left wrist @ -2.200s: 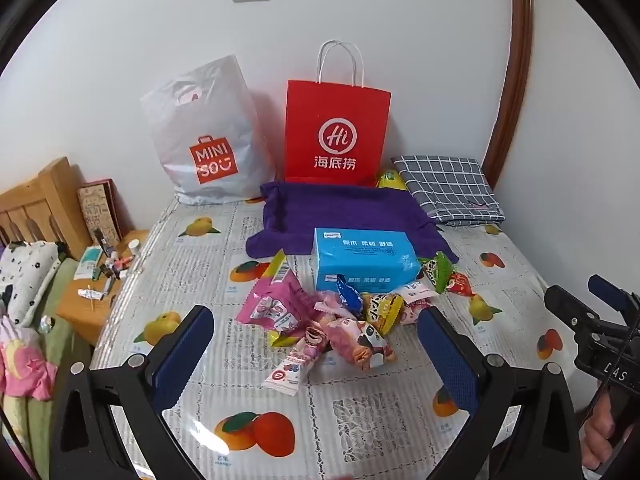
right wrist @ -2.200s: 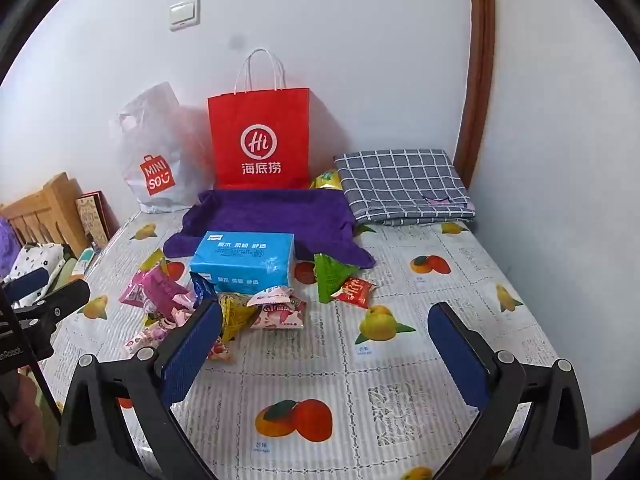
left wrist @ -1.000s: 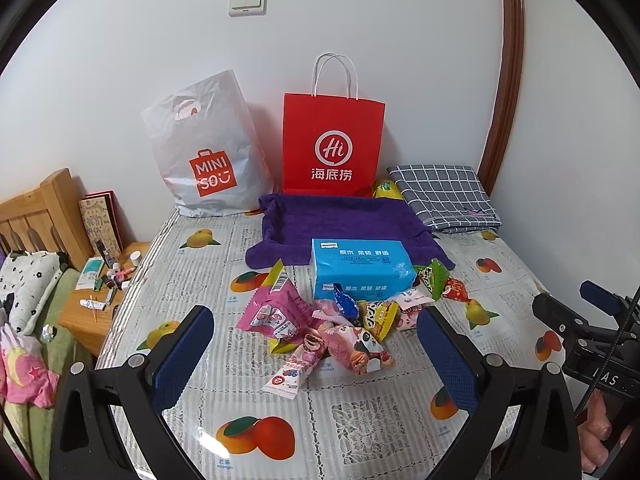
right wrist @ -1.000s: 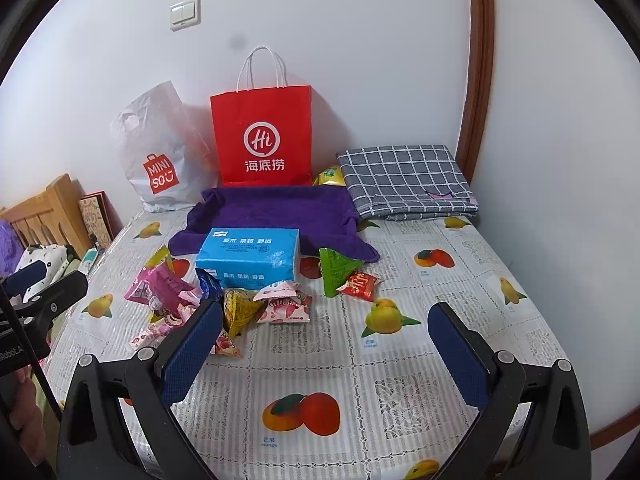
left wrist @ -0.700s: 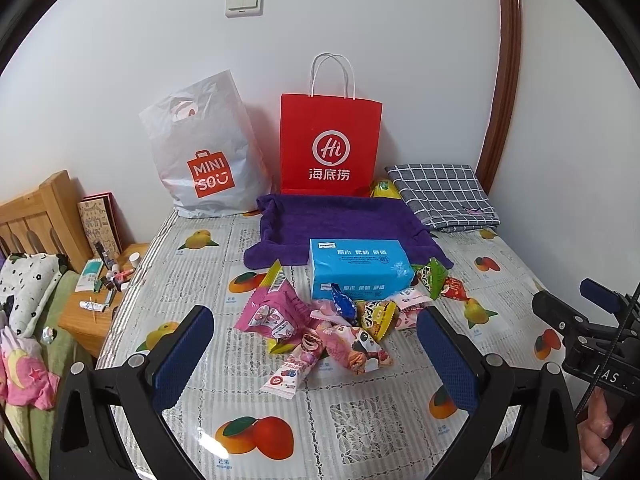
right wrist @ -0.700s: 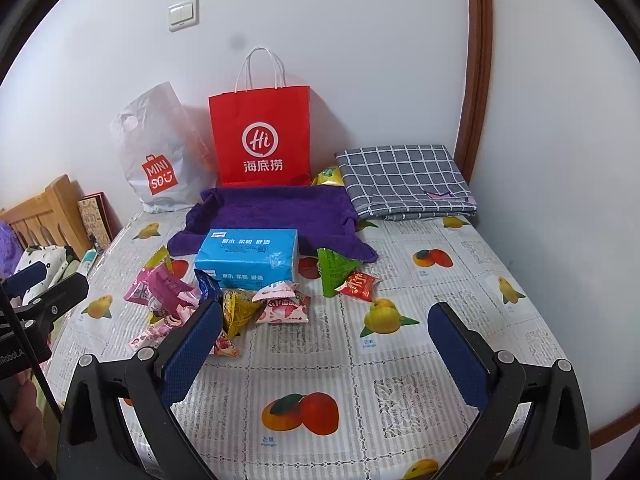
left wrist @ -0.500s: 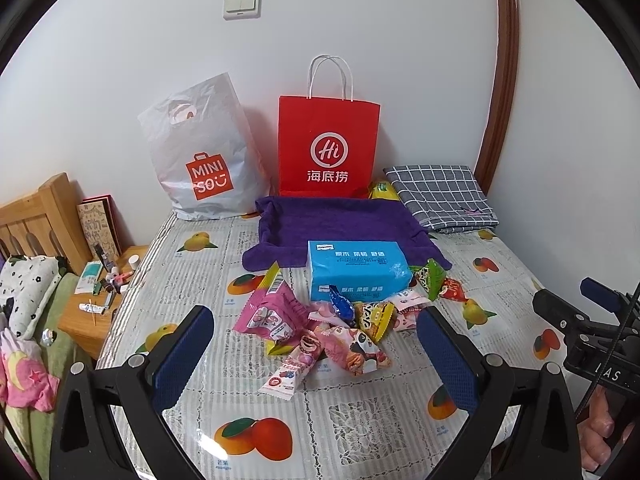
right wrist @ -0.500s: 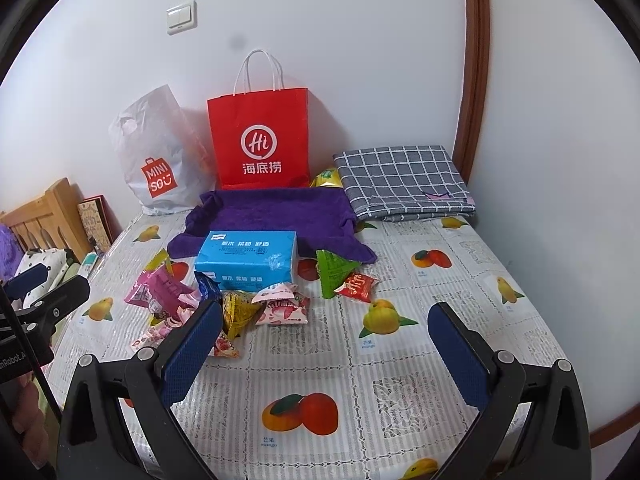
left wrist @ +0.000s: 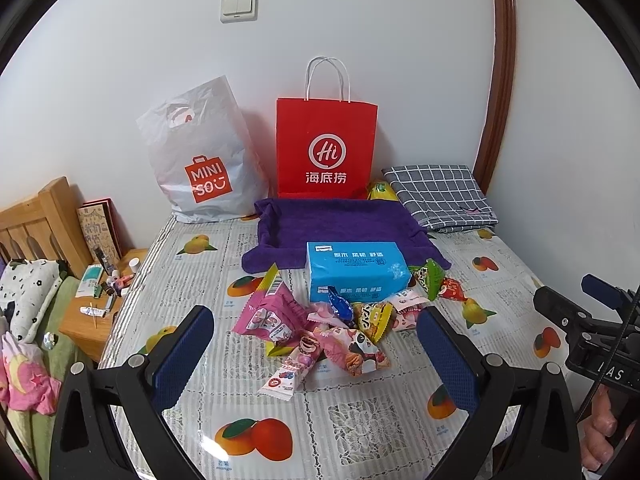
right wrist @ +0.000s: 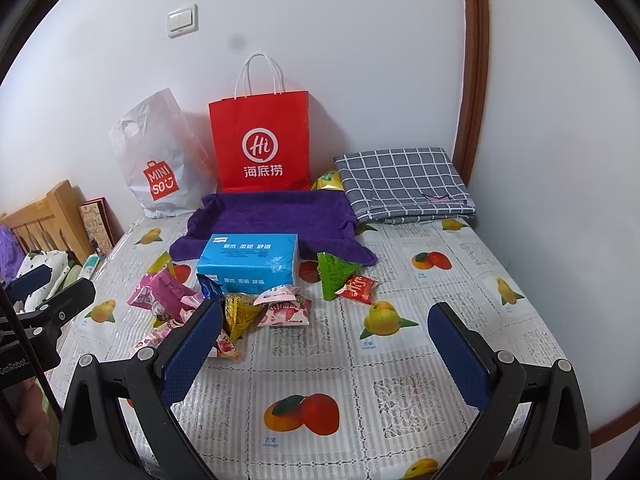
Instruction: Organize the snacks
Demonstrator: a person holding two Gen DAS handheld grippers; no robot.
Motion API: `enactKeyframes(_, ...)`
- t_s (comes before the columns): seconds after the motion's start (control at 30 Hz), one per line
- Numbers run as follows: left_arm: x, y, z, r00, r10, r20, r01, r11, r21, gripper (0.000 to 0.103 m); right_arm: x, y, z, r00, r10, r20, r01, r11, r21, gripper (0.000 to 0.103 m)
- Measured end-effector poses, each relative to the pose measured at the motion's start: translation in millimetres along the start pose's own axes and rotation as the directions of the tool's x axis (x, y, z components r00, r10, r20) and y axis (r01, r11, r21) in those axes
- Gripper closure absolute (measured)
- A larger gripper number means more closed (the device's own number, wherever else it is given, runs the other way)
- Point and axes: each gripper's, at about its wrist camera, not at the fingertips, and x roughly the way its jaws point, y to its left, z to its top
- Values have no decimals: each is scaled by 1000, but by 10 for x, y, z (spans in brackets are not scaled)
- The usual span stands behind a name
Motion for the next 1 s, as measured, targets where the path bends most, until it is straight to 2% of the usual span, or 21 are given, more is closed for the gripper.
enactKeyframes(1.0, -5, -10, 7, 1000, 1, 1, -1, 1000, 1, 1, -7, 3, -29, 1000, 13, -3, -13, 1000, 1, 1)
